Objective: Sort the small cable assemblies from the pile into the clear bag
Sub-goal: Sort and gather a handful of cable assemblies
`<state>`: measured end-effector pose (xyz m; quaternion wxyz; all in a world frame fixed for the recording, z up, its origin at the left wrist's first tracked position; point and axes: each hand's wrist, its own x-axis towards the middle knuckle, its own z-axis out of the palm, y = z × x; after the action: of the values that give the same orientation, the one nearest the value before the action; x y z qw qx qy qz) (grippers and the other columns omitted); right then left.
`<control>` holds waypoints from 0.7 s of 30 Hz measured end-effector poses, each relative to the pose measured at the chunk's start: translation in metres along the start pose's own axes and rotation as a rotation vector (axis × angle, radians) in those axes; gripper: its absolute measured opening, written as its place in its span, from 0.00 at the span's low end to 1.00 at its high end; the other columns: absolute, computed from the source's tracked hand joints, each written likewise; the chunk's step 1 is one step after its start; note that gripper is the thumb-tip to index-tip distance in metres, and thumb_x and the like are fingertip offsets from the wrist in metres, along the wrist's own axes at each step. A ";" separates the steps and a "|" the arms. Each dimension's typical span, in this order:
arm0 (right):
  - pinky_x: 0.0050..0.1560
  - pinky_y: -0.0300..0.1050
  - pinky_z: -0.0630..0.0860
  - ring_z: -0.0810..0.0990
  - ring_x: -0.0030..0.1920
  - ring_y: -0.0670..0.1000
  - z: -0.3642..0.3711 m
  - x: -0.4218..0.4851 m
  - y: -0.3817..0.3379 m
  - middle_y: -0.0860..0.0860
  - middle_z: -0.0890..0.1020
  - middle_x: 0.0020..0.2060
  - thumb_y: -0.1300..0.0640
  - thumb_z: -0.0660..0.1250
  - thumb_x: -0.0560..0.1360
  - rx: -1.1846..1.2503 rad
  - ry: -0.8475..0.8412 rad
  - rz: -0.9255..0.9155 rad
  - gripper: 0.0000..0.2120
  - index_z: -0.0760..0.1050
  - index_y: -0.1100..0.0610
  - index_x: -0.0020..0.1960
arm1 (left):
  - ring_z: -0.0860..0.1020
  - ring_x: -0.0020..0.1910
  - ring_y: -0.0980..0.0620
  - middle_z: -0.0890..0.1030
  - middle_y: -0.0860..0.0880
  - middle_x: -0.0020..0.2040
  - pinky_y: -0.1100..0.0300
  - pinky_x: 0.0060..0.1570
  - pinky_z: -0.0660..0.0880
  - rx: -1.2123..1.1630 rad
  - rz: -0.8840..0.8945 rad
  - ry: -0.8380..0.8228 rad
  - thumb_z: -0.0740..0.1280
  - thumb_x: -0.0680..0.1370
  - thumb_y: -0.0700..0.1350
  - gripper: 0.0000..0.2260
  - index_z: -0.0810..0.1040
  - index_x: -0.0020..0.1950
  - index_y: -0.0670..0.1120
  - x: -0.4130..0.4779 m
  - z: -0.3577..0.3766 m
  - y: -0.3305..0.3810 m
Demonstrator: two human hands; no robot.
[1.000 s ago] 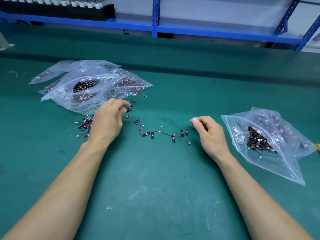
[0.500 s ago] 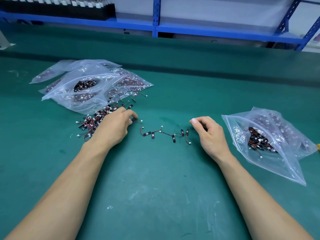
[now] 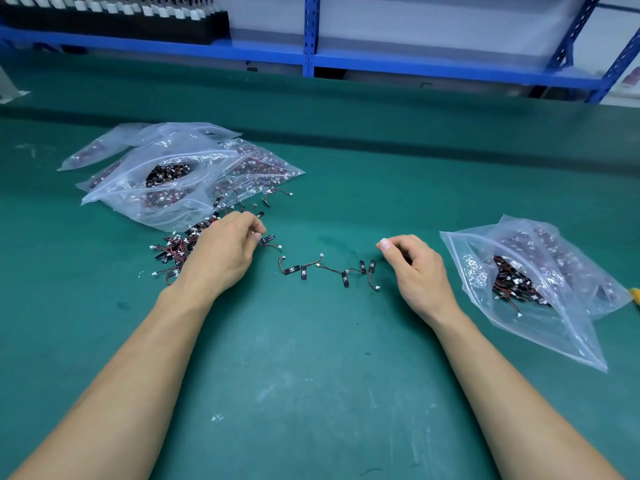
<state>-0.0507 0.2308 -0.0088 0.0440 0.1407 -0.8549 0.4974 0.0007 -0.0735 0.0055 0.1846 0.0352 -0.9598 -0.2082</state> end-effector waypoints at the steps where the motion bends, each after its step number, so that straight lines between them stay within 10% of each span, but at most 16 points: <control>1: 0.50 0.37 0.69 0.77 0.52 0.46 0.000 0.000 -0.001 0.43 0.82 0.44 0.46 0.64 0.81 0.003 0.000 0.000 0.10 0.80 0.47 0.45 | 0.73 0.44 0.50 0.75 0.55 0.43 0.56 0.46 0.68 0.003 0.007 -0.012 0.66 0.80 0.43 0.03 0.78 0.53 0.48 0.000 0.001 -0.001; 10: 0.48 0.36 0.68 0.77 0.49 0.44 0.000 -0.001 -0.004 0.41 0.81 0.42 0.46 0.66 0.80 0.007 0.005 -0.014 0.09 0.78 0.42 0.42 | 0.72 0.59 0.45 0.75 0.51 0.63 0.47 0.59 0.69 0.189 0.097 -0.155 0.64 0.82 0.45 0.17 0.75 0.70 0.54 0.000 0.002 0.003; 21: 0.47 0.34 0.67 0.76 0.49 0.42 0.000 -0.001 -0.005 0.34 0.79 0.42 0.46 0.66 0.80 -0.004 0.013 -0.021 0.09 0.77 0.40 0.40 | 0.77 0.48 0.45 0.78 0.51 0.47 0.51 0.49 0.73 0.050 -0.002 -0.045 0.69 0.77 0.37 0.08 0.79 0.53 0.48 0.002 -0.002 0.000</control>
<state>-0.0483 0.2284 -0.0048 0.0551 0.1463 -0.8542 0.4959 -0.0009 -0.0746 0.0078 0.1617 0.0359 -0.9687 -0.1848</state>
